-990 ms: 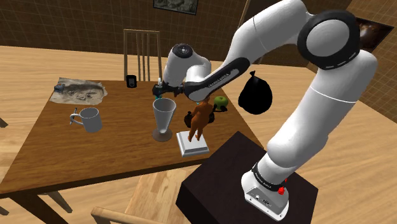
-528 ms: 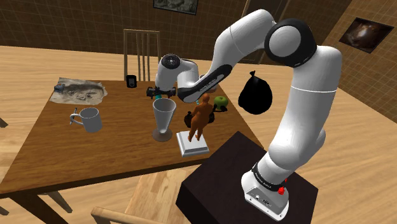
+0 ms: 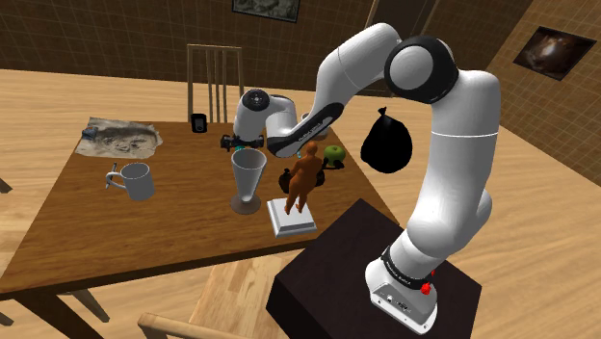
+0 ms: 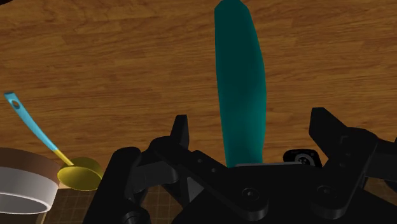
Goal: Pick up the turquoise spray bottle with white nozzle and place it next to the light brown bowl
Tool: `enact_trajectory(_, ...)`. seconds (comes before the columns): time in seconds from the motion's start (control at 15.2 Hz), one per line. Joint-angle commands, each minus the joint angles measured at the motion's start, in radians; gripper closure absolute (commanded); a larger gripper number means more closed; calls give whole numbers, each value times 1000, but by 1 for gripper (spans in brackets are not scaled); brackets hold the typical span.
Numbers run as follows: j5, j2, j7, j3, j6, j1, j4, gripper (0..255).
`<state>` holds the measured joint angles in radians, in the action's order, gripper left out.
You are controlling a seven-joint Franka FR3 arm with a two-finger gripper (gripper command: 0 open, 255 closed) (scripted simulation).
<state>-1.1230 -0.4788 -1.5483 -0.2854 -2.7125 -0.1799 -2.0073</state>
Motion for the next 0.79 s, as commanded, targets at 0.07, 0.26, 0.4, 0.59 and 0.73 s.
enact_trajectory(0.07, -2, -11, 0, 3, 1, 1, 0, 0)
enact_trajectory(0.26, -2, -11, 0, 3, 1, 1, 0, 0)
enact_trajectory(0.4, -3, -12, 2, 4, -1, -2, 1, 255)
enact_trajectory(0.59, -2, -10, 3, 3, -1, -3, -1, 255)
enact_trajectory(0.73, -3, -6, 2, 4, -4, -4, -7, 255)
